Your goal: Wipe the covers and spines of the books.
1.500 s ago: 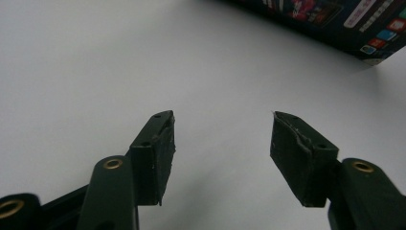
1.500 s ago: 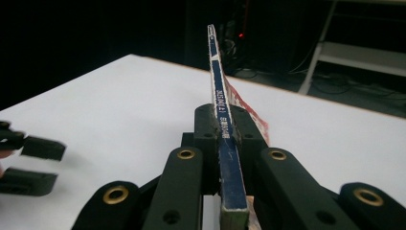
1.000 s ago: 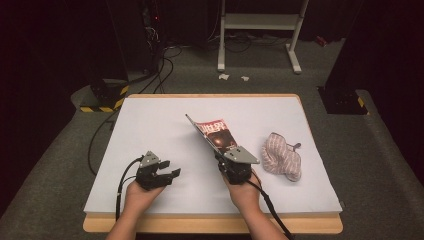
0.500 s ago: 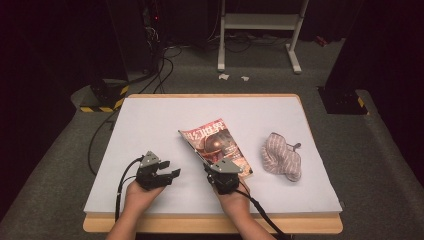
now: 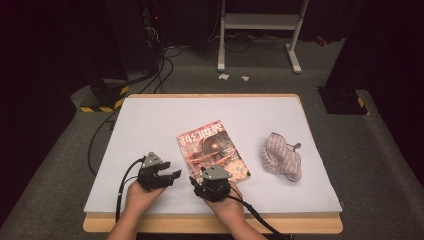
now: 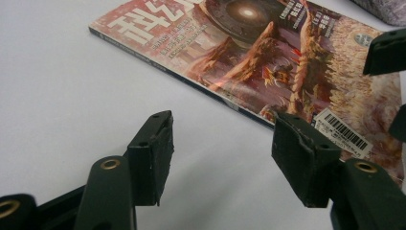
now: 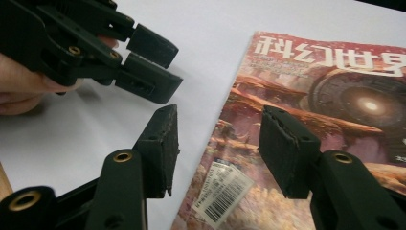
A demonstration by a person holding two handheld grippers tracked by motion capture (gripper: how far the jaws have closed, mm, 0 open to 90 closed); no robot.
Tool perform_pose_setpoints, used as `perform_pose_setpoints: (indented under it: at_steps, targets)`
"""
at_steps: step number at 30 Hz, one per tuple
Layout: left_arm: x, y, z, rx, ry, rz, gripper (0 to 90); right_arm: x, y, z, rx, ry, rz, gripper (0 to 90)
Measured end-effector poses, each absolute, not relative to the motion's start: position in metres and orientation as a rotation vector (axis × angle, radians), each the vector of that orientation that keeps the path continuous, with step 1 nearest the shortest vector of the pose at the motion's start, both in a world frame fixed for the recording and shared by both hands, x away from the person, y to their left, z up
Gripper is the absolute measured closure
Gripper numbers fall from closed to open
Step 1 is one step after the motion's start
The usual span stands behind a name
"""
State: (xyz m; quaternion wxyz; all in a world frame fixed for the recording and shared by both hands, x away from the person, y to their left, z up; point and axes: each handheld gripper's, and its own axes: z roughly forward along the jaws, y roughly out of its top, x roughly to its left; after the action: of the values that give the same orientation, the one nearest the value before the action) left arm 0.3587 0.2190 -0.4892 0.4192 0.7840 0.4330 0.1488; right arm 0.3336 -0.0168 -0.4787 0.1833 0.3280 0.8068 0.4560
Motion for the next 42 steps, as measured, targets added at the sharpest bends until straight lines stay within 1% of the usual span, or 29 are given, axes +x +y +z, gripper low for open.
perform_pose_setpoints:
  at_steps: [5,11,16,18,21,26,42]
  targets:
    - [0.355,0.201,-0.492,2.025,1.041,0.352,34.7,0.341,-0.039,-0.475,0.965,2.237,1.258,47.0]
    - [0.35,0.177,-0.498,2.093,1.001,0.317,32.9,0.359,-0.088,-0.479,1.076,2.175,1.139,45.2]
    - [0.349,0.169,-0.5,2.098,0.994,0.293,31.8,0.368,-0.122,-0.49,1.184,2.167,1.069,43.8]
    - [0.35,0.168,-0.501,2.093,1.002,0.272,31.1,0.369,-0.129,-0.494,1.204,2.163,1.055,43.1]
    - [0.35,0.168,-0.502,2.083,1.006,0.274,30.6,0.373,-0.139,-0.502,1.258,2.192,1.051,43.2]
    - [0.35,0.168,-0.502,2.075,1.011,0.268,30.7,0.376,-0.138,-0.502,1.268,2.238,1.076,48.2]
    - [0.351,0.162,-0.503,2.061,0.983,0.241,34.0,0.375,-0.136,-0.502,1.325,2.237,1.07,48.5]
